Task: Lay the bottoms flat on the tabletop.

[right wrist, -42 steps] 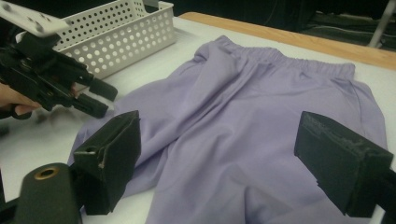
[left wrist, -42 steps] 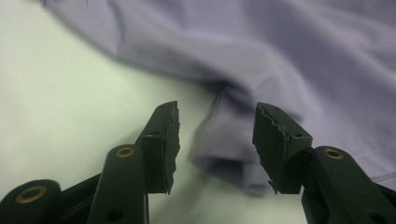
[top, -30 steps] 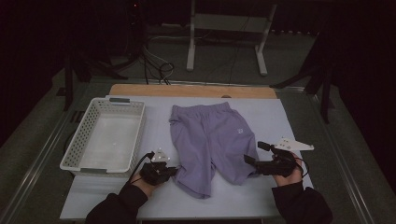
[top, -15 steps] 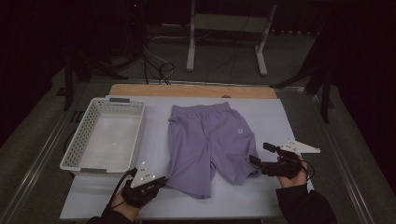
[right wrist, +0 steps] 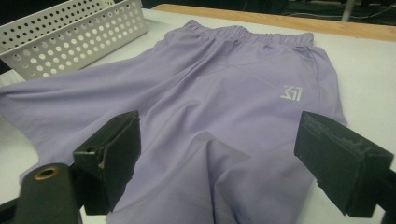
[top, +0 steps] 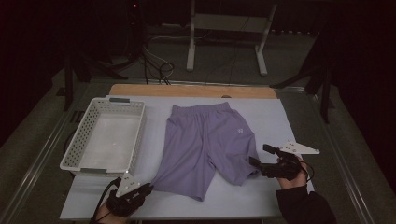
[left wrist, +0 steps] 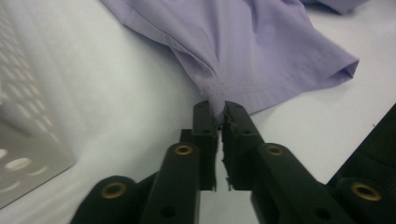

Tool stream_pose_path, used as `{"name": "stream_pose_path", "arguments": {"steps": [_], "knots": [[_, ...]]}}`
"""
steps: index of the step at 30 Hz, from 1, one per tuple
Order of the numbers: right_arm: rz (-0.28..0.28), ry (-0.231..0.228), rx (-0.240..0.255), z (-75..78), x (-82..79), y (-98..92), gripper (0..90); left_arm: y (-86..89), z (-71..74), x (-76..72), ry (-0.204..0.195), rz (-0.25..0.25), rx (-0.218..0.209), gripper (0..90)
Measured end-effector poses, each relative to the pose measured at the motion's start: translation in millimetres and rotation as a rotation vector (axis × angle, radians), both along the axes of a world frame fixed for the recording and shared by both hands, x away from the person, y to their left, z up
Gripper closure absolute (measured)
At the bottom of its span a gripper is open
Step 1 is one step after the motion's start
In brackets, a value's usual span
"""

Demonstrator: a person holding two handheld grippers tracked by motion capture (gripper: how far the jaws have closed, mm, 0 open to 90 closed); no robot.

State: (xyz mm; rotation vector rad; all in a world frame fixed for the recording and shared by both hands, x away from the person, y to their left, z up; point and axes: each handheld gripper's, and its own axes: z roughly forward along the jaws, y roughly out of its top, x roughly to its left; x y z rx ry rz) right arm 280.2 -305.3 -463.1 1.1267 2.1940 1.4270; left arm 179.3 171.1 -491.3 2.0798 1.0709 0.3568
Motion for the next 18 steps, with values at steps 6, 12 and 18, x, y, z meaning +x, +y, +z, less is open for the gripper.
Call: {"name": "stream_pose_path", "arguments": {"steps": [6,12,18], "knots": [[-0.002,-0.003,0.001,0.1,0.3,0.0,14.4,-9.1,4.0,-2.4,-0.080,-0.072,-0.088,43.5],[-0.001,-0.004,0.005,0.4,-0.2,-0.2,14.4,-45.5,10.2,4.7,-0.068,-0.253,-0.136,38.2],[0.003,-0.003,0.010,0.0,-0.2,-0.5,14.5,-93.5,3.6,10.8,-0.051,-0.415,-0.128,38.2]]}}
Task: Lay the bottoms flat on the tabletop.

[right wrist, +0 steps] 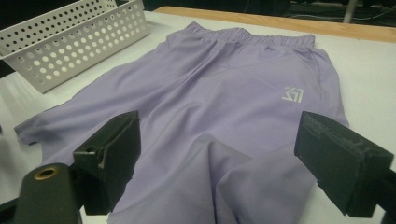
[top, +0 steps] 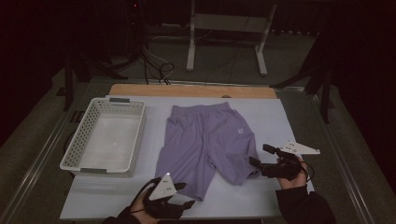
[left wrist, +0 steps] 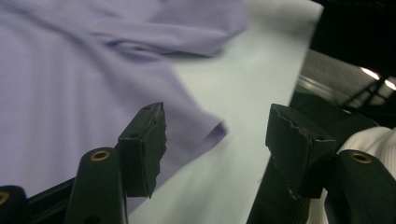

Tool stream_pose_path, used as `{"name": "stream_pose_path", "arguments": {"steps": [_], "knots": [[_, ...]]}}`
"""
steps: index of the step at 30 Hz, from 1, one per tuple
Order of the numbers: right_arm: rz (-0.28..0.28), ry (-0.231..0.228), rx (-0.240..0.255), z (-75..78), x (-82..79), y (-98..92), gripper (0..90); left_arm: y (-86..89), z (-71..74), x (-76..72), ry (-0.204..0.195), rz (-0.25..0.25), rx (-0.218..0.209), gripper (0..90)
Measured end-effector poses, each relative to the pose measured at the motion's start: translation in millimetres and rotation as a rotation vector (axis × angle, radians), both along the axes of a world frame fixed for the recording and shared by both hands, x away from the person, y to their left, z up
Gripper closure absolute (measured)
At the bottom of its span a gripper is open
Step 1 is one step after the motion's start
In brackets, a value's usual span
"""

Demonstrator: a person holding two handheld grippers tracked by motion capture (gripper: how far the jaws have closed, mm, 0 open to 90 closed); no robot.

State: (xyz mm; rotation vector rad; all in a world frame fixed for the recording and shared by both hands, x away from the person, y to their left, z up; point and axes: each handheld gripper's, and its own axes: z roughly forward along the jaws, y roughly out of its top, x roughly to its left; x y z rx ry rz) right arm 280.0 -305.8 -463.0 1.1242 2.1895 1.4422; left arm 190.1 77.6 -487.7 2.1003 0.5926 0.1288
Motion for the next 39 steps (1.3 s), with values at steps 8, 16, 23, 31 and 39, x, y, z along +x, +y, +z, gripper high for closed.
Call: {"name": "stream_pose_path", "arguments": {"steps": [8,16,23,31,39], "knots": [[0.005,0.003,0.002,-1.1,0.0,0.0,14.5,-38.1,-24.5,16.9,0.032,-0.088,0.113,43.8],[0.005,0.001,0.002,-1.3,0.8,-1.6,14.5,-48.1,-39.2,23.9,0.004,-0.098,0.211,61.5],[-0.002,-0.004,0.001,-0.6,1.0,-4.0,14.5,-49.7,-21.3,24.6,-0.001,-0.084,0.151,87.4],[-0.022,-0.016,0.021,4.3,-0.4,-9.5,14.5,-72.5,17.4,27.1,-0.035,-0.164,0.077,87.0],[-0.021,-0.012,0.024,3.1,0.1,-11.9,14.5,-99.3,-10.9,39.4,0.027,-0.243,0.164,85.7]]}}
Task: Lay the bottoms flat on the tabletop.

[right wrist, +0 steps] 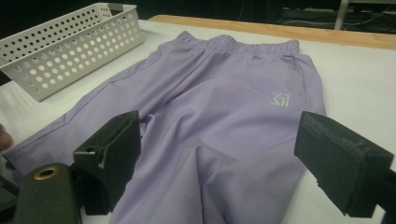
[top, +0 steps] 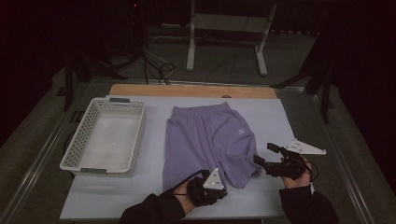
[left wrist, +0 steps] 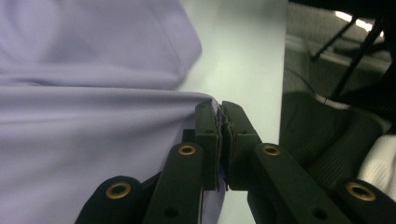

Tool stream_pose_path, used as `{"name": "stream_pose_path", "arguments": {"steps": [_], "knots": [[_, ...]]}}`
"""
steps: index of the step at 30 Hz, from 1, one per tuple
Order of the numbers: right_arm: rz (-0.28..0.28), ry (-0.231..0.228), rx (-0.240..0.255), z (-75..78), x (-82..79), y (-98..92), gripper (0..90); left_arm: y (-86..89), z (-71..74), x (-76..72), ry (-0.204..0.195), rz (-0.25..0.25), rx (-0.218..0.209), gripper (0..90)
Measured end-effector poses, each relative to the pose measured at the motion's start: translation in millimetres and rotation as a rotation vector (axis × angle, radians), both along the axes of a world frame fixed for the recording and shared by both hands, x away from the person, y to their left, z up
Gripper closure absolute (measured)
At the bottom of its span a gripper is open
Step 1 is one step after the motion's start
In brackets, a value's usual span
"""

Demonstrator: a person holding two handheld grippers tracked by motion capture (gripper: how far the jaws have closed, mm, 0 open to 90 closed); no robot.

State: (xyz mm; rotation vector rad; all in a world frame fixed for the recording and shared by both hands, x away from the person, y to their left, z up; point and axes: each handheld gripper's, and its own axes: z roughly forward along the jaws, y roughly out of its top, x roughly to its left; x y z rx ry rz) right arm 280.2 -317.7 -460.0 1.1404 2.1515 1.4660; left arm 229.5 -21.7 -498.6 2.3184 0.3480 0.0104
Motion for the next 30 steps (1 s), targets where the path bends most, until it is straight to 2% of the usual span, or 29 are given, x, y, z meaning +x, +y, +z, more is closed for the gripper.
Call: {"name": "stream_pose_path", "arguments": {"steps": [3,7,8,10,11,12,13,15,17,19,22,25,26,28,30], "knots": [[0.000,0.003,0.003,-0.8,0.5,0.7,14.5,-5.0,-12.2,3.2,0.022,0.005,0.012,85.1],[0.003,-0.001,-0.003,-0.3,0.1,0.6,14.5,-6.7,-20.9,4.4,0.035,0.007,0.014,83.5],[0.003,-0.001,0.002,0.1,-0.1,0.4,14.5,-6.9,-26.8,4.5,0.034,-0.002,0.023,83.5],[-0.001,0.002,0.003,0.0,0.3,-0.6,14.5,-5.9,-27.3,4.6,0.053,-0.011,0.002,74.5],[-0.001,0.002,0.004,-0.4,0.5,-0.7,14.5,-5.5,-25.8,4.3,0.040,-0.019,0.011,69.1],[-0.001,0.003,0.001,-0.7,0.6,-0.6,14.5,-4.3,-23.6,4.0,0.030,-0.026,0.005,61.7],[-0.001,0.003,0.002,-0.9,0.6,-0.5,14.5,-1.1,-20.2,4.6,0.017,-0.027,-0.011,58.5],[0.000,0.003,0.003,-0.4,0.3,-0.5,14.5,9.2,-10.7,8.8,0.019,-0.013,-0.056,52.1],[-0.001,-0.001,0.004,0.3,0.0,-1.0,14.5,24.3,1.1,14.4,-0.007,0.008,-0.089,50.9],[-0.006,0.000,0.006,0.2,0.4,-1.5,14.5,42.1,12.2,20.4,-0.019,0.027,-0.111,50.8],[-0.005,0.005,0.009,-0.2,0.5,-1.6,14.5,69.4,22.4,25.1,-0.034,0.056,-0.113,50.9],[-0.007,0.003,0.008,-0.2,0.6,-1.9,14.5,94.2,24.0,23.8,-0.022,0.081,-0.119,51.3],[-0.007,0.003,0.008,-0.2,0.6,-1.9,14.5,94.2,24.0,23.8,-0.022,0.081,-0.119,51.9],[-0.007,0.006,0.006,-0.4,0.6,-1.5,14.6,112.9,19.3,16.3,-0.007,0.083,-0.123,52.8],[0.000,0.008,0.010,-1.9,0.6,-1.4,14.7,122.4,14.0,11.6,0.005,0.094,-0.129,52.5]]}}
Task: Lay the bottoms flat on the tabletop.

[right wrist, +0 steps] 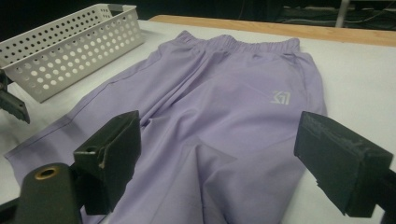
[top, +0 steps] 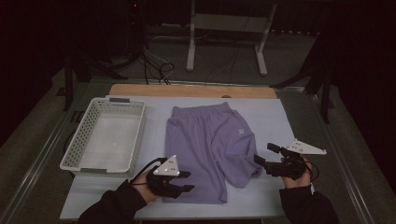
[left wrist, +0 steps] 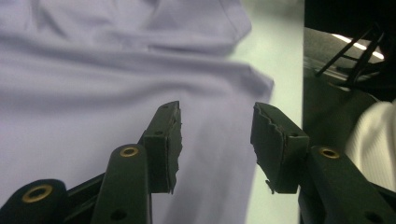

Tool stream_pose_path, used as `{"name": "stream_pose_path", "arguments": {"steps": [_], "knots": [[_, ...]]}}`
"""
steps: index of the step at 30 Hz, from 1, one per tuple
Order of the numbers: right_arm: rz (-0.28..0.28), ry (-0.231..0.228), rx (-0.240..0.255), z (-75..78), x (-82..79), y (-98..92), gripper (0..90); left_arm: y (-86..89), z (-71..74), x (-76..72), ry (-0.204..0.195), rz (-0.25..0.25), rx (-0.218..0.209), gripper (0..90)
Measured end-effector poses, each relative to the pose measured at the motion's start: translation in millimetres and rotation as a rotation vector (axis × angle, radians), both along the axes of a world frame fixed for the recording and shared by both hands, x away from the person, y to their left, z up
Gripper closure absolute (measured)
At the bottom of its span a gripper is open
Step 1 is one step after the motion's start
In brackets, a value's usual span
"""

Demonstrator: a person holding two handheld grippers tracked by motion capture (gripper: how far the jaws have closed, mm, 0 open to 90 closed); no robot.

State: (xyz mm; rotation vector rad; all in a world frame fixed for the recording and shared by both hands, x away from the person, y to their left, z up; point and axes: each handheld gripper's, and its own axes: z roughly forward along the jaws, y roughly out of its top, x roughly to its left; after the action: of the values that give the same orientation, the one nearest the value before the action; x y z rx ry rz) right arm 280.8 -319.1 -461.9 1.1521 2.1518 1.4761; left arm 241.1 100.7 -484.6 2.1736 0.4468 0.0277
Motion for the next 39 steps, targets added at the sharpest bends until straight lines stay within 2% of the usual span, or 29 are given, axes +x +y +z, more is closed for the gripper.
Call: {"name": "stream_pose_path", "arguments": {"steps": [1,2,3,4,6,7,8,12,13,16,18,19,20,22,24,25,26,28,31,34,37,38,39], "knots": [[0.001,0.002,-0.004,-0.7,0.3,0.2,14.6,8.1,-4.8,-2.6,0.002,0.010,-0.017,51.1],[0.001,0.002,-0.004,-0.7,0.3,0.2,14.6,8.1,-4.8,-2.6,0.002,0.010,-0.017,46.9],[-0.001,0.006,-0.007,-2.2,0.6,0.8,14.6,17.3,-10.3,-4.3,0.015,0.038,-0.065,46.9],[0.008,0.017,-0.018,-3.9,1.2,1.4,14.2,21.7,-13.2,-4.7,0.023,0.064,-0.089,38.7],[0.021,0.027,-0.033,-6.1,1.3,1.9,13.3,30.1,-18.1,-4.2,0.029,0.103,-0.133,32.2],[0.021,0.027,-0.033,-6.1,1.3,1.9,13.3,30.1,-18.1,-4.2,0.029,0.103,-0.133,26.0],[0.032,0.044,-0.062,-11.1,1.1,1.5,12.4,36.9,-22.8,-2.9,0.015,0.124,-0.149,15.0],[0.012,0.037,-0.091,-18.8,-3.2,-5.0,12.6,40.6,-27.9,-1.4,-0.030,0.179,-0.183,6.8],[-0.008,0.044,-0.100,-20.6,-4.1,-7.7,13.2,41.2,-29.0,-0.9,-0.046,0.196,-0.186,4.9],[-0.065,0.111,-0.110,-27.5,-2.4,-17.9,13.2,43.3,-30.9,0.3,-0.062,0.238,-0.195,2.3],[-0.106,0.128,-0.111,-31.4,0.3,-22.0,12.3,44.1,-30.8,0.8,-0.077,0.250,-0.196,2.0],[-0.107,0.136,-0.101,-33.4,2.7,-23.9,13.2,44.4,-30.6,1.0,-0.084,0.249,-0.196,2.0],[-0.105,0.146,-0.097,-35.5,5.2,-25.3,16.1,44.5,-30.6,1.0,-0.087,0.250,-0.198,2.0],[-0.135,0.157,-0.136,-40.2,9.8,-27.5,34.9,44.9,-31.2,1.1,-0.087,0.253,-0.203,2.0],[-0.139,0.174,-0.161,-45.4,13.7,-27.8,47.2,45.4,-32.1,1.3,-0.080,0.257,-0.203,2.0],[-0.139,0.174,-0.161,-45.4,13.7,-27.8,47.2,45.4,-32.1,1.3,-0.080,0.257,-0.203,2.0],[-0.137,0.189,-0.160,-47.7,15.6,-27.6,54.3,45.6,-32.3,1.0,-0.081,0.253,-0.204,2.0],[-0.110,0.217,-0.160,-51.6,18.4,-24.8,59.2,45.4,-32.5,0.8,-0.078,0.252,-0.205,2.1],[-0.066,0.236,-0.181,-54.9,18.6,-15.8,62.6,45.4,-32.9,0.7,-0.075,0.252,-0.204,2.2],[-0.054,0.245,-0.252,-58.2,18.4,-5.2,68.3,45.6,-33.1,0.5,-0.076,0.252,-0.204,2.2],[-0.062,0.245,-0.312,-58.5,17.5,1.3,82.9,45.8,-33.1,0.1,-0.081,0.253,-0.202,2.2],[-0.057,0.244,-0.312,-57.6,17.3,2.2,89.3,46.0,-33.1,0.1,-0.079,0.253,-0.205,2.3],[-0.063,0.232,-0.319,-56.1,16.4,2.6,89.6,46.1,-33.0,0.1,-0.079,0.253,-0.207,2.2]]}}
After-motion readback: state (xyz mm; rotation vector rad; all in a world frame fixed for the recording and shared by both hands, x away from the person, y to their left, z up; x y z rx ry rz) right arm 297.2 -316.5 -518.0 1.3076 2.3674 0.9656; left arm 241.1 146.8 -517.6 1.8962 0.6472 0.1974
